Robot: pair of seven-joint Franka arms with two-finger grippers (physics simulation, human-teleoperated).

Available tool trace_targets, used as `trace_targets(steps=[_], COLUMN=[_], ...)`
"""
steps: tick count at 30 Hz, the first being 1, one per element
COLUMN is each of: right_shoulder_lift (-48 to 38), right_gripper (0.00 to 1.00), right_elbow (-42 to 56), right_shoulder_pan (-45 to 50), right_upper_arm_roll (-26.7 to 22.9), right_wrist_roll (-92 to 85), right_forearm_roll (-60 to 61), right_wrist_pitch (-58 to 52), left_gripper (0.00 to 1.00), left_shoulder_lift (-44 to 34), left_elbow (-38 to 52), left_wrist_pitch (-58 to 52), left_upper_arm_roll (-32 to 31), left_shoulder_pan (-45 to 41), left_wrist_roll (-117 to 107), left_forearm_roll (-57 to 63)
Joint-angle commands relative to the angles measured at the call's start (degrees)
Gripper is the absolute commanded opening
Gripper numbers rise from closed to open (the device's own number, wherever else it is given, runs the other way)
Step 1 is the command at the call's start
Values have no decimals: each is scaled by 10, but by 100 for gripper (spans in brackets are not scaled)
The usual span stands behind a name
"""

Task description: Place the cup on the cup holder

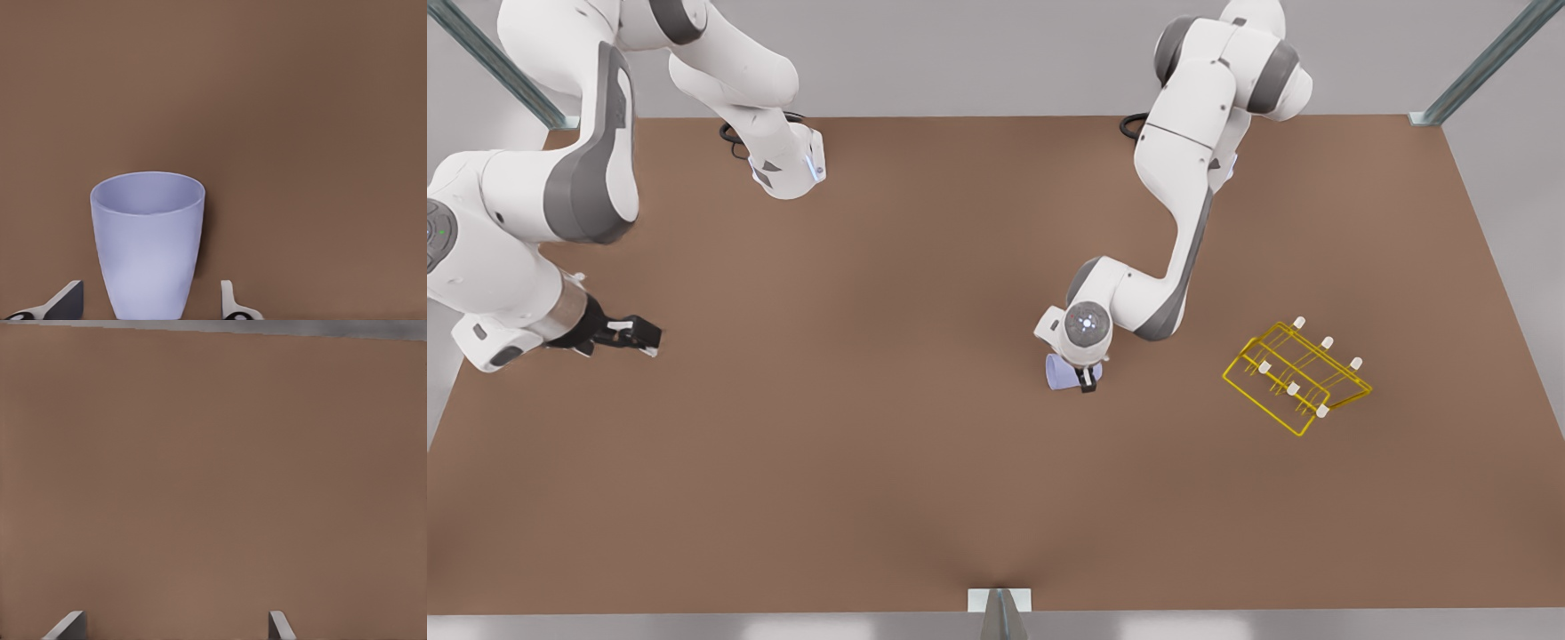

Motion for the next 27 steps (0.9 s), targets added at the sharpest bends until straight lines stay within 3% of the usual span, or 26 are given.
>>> trace_targets(steps=[1, 27], right_shoulder_lift=[2, 1], right_gripper=[100, 100], right_elbow=[14, 15], right_shoulder_pan=[-9, -51], right_upper_arm_roll=[0, 0], right_wrist_roll=[25, 22], right_forearm_roll=[18, 16], right_wrist_pitch=[31, 30], left_gripper=[100, 100], left_shoulder_lift=[5, 52], left_elbow=[-1, -15], left_wrist_pitch=[39, 86], left_upper_arm_roll=[0, -1], left_shoulder_pan=[0, 0], left_wrist_roll=[122, 99], left_forearm_roll=[-1, -55])
